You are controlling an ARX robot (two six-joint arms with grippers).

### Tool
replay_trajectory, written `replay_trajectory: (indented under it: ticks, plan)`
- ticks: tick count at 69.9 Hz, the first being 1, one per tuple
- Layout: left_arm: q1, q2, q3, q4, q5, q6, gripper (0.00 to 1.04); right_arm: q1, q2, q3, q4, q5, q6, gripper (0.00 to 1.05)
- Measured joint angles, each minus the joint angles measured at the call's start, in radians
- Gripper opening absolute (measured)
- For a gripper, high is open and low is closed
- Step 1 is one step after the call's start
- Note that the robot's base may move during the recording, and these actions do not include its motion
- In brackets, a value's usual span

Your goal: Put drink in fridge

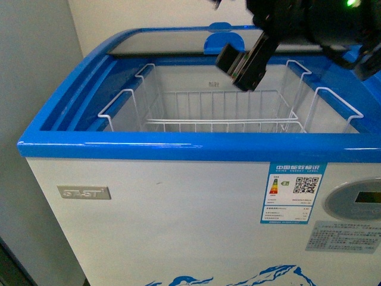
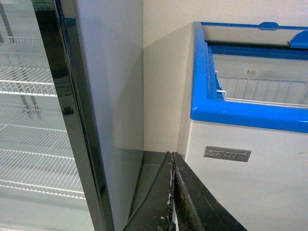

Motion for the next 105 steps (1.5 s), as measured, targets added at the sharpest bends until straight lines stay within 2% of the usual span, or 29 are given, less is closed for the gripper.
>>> replay_trajectory:
  ticks: [7,11,17,22,31,35,38,39,40,42,46,50,55,65,81,86,89,93,95,105]
  plan:
    - [0.000,0.000,0.000,0.000,0.000,0.000,0.03,-0.031,-0.129,-0.069,0.026,0.135,0.100,0.98]
    - [0.000,0.000,0.000,0.000,0.000,0.000,0.17,-0.055,-0.269,-0.144,-0.040,0.230,0.215,0.98]
    - [0.000,0.000,0.000,0.000,0.001,0.000,0.35,-0.048,-0.458,-0.251,-0.177,0.278,0.377,0.98]
    - [0.000,0.000,0.000,0.000,0.000,0.000,0.47,-0.022,-0.607,-0.332,-0.270,0.313,0.454,0.98]
    - [0.000,0.000,0.000,0.000,0.000,0.000,0.71,0.084,-0.904,-0.460,-0.468,0.444,0.568,0.98]
    - [0.000,0.000,0.000,0.000,0.000,0.000,0.81,0.165,-1.045,-0.503,-0.572,0.545,0.608,0.98]
    - [0.000,0.000,0.000,0.000,0.000,0.000,0.90,0.259,-1.161,-0.534,-0.652,0.666,0.621,0.98]
    - [0.000,0.000,0.000,0.000,0.000,0.000,0.92,0.279,-1.181,-0.541,-0.661,0.678,0.621,0.98]
    - [0.000,0.000,0.000,0.000,0.000,0.000,0.96,0.315,-1.216,-0.557,-0.664,0.734,0.616,0.98]
    - [0.000,0.000,0.000,0.000,0.000,0.000,0.98,0.341,-1.248,-0.571,-0.662,0.756,0.621,0.97]
    - [0.000,0.000,0.000,0.000,0.001,0.001,0.96,0.319,-1.348,-0.599,-0.711,0.624,0.686,0.88]
    - [0.000,0.000,0.000,0.000,0.001,0.001,0.97,0.236,-1.423,-0.656,-0.716,0.475,0.772,0.78]
    - [0.000,0.000,0.000,0.000,0.000,0.000,0.97,0.145,-1.468,-0.727,-0.716,0.356,0.825,0.66]
    - [0.000,0.000,0.000,0.000,0.000,0.000,0.97,0.026,-1.524,-0.829,-0.705,0.216,0.863,0.42]
    - [0.000,0.000,0.000,0.000,0.000,0.000,0.97,-0.109,-1.608,-0.924,-0.679,0.095,0.876,0.03]
    - [0.000,0.000,0.000,0.000,0.000,0.001,0.97,-0.141,-1.625,-0.950,-0.675,0.064,0.878,0.03]
    - [0.000,0.000,0.000,0.000,0.000,0.001,0.97,-0.180,-1.638,-0.961,-0.674,-0.002,0.878,0.03]
    - [0.000,0.000,0.000,0.000,0.001,0.000,0.97,-0.273,-1.656,-0.979,-0.673,-0.083,0.878,0.03]
    - [0.000,0.000,0.000,0.000,0.000,0.000,0.97,-0.299,-1.666,-0.990,-0.668,-0.083,0.880,0.03]
    - [0.000,0.000,0.000,0.000,0.000,0.001,0.97,-0.308,-1.694,-1.032,-0.659,-0.094,0.880,0.03]
